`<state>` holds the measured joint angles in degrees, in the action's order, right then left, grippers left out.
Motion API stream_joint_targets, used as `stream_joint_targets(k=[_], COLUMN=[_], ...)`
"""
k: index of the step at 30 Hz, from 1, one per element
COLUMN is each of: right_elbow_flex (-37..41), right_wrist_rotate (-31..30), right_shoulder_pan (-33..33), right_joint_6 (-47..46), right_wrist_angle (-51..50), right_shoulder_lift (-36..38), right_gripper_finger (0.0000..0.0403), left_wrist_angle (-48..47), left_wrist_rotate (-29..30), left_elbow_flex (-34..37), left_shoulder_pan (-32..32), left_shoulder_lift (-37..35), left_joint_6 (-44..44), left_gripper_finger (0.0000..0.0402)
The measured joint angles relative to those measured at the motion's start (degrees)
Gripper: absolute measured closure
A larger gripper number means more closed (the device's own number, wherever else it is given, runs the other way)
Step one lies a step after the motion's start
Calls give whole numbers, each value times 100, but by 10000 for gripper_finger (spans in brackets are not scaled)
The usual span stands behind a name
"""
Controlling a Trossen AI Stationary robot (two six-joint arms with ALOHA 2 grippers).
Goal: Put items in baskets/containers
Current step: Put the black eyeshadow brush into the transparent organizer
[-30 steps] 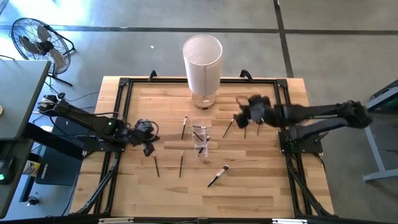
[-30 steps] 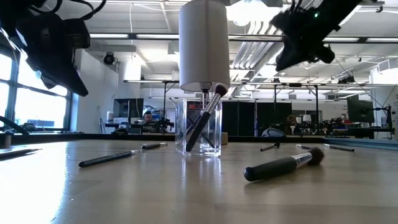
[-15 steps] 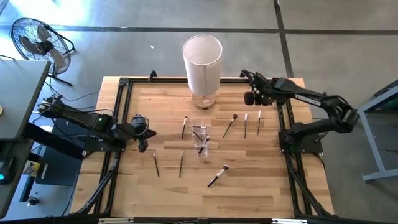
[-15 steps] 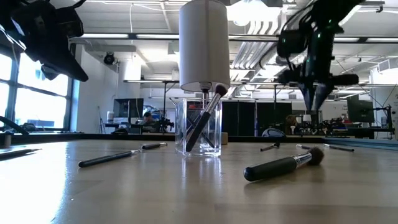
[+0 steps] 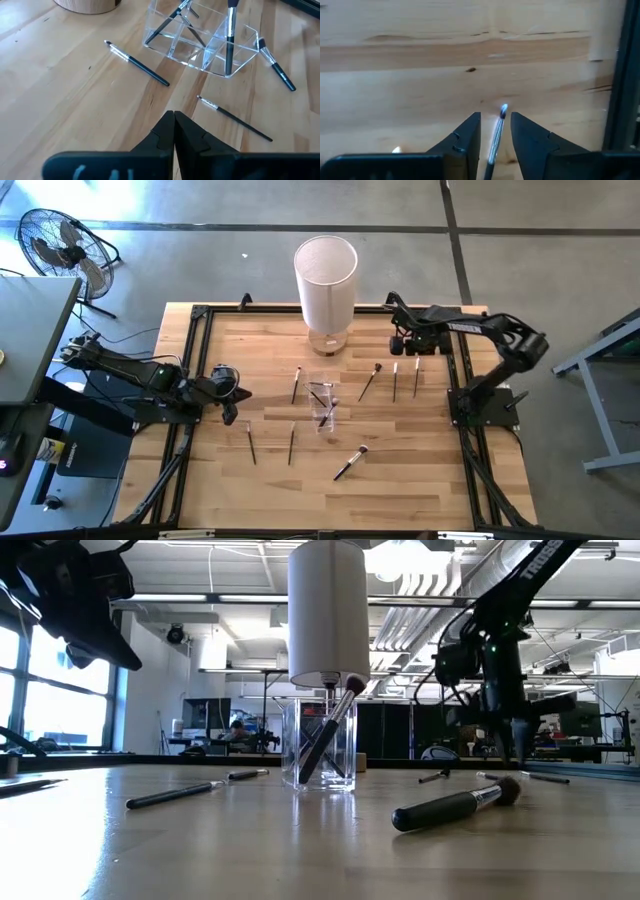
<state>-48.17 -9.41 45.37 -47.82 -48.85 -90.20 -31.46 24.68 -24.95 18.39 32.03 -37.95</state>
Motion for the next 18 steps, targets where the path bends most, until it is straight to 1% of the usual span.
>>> stream_joint_targets(k=[7,11,13,16,18], right_elbow_flex=[488,737,809,849,860], right_wrist_rotate=[142,207,247,365,480], right_shoulder_pan=[294,371,370,363,341], right_joint_6=[-7,232,469,781,1085], right_wrist_angle=[740,1004,1150,1311,1386], right_shoulder_lift=[-59,-37,-27,-23,-12], right_gripper_finger=[324,336,351,387,397], left_wrist_angle=[3,3,2,2,4], left_wrist_rotate=[-92,-117,-115,-113,-93], left_elbow_flex=[0,0,0,0,0], left_shoulder_pan=[0,0,0,0,-1], left_shoulder_lift=[2,2,2,2,2], left_joint_6=[-153,-149,-148,-142,-134], left_gripper_finger=[401,401,401,401,401])
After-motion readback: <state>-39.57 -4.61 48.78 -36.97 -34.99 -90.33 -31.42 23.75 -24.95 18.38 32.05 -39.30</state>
